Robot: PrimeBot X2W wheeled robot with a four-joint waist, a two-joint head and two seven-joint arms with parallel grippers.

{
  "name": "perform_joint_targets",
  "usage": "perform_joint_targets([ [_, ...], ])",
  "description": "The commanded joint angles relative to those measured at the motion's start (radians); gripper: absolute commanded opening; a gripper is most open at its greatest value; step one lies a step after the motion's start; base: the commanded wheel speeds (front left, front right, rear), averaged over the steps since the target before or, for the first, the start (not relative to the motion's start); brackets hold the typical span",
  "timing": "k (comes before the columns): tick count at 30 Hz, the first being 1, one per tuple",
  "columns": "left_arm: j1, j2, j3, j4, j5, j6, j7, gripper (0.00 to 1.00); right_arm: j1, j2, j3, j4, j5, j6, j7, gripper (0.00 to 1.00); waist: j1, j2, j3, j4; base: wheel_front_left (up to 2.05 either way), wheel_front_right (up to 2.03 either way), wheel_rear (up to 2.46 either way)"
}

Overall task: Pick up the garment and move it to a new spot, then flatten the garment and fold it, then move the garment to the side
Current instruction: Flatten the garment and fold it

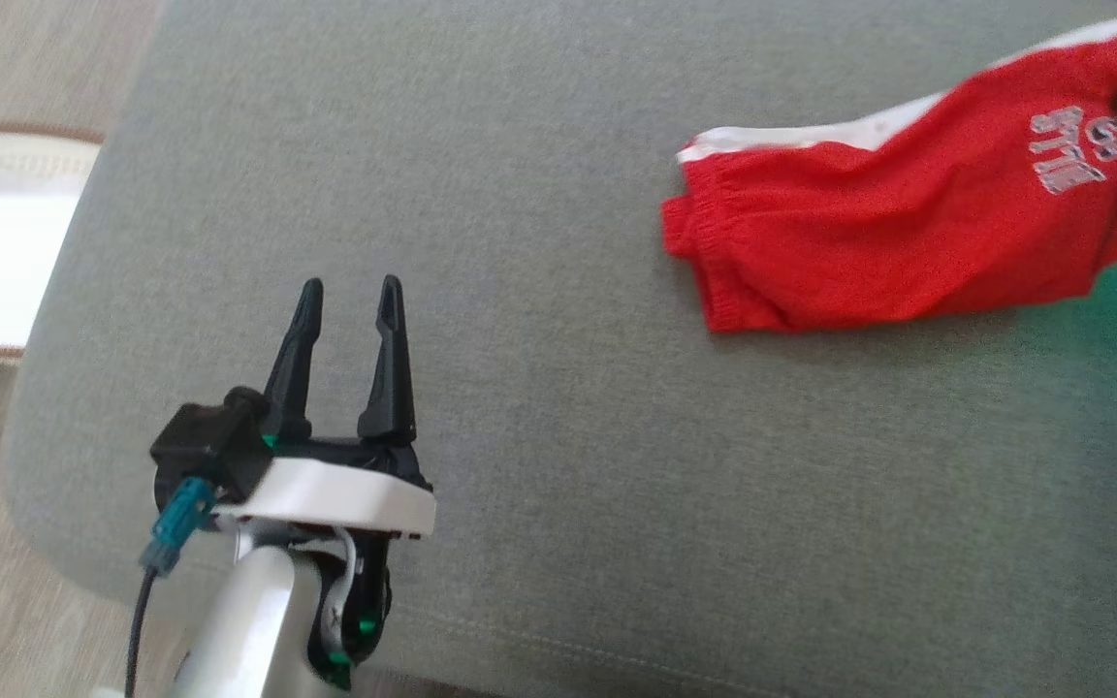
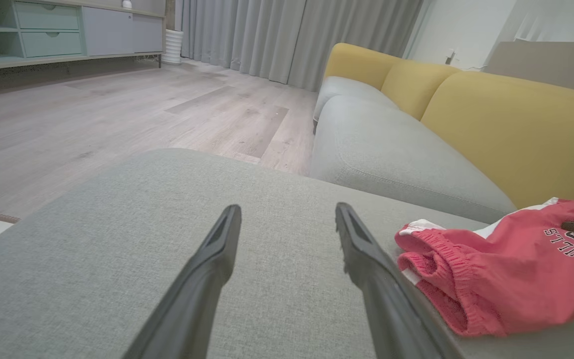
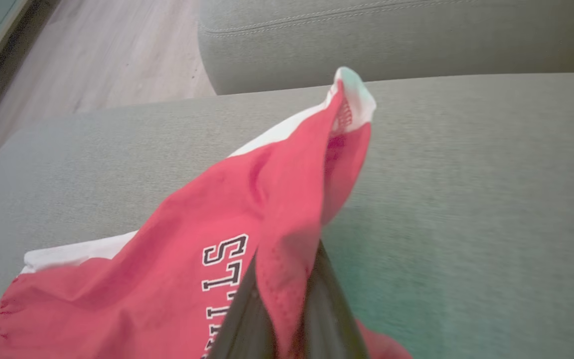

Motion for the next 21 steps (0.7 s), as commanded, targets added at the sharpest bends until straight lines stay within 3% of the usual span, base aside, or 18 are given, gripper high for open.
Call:
perform_joint_targets([
  [1, -0.006, 0.008, 0.041, -0.029, 0.008, -0.004, -0.006, 1.0, 0.024, -0.028, 0.006, -0.017, -0.005, 0.007, -0.01, 0.0, 0.0, -0.0001, -0.025, -0.021, 0.0, 0.0, 0.0],
  [6, 0.01, 0.008, 0.037, -0.015, -0.005, -0.009, -0.006, 1.0, 0.002, -0.008, 0.031, -0.046, -0.035, 0.007, -0.031, 0.0, 0.0, -0.0001, -0.052, -0.029, 0.0, 0.0, 0.0],
  [12, 0.015, 0.008, 0.033, -0.001, -0.023, -0.012, -0.006, 1.0, -0.008, 0.088, 0.068, -0.109, -0.05, 0.007, -0.023, 0.0, 0.0, -0.0001, -0.068, -0.008, 0.0, 0.0, 0.0],
  [21, 0.021, 0.008, 0.021, 0.017, -0.044, -0.007, -0.006, 1.0, 0.009, 0.24, 0.117, -0.003, -0.07, 0.007, 0.03, 0.0, 0.0, -0.0001, -0.085, 0.056, 0.0, 0.0, 0.0],
])
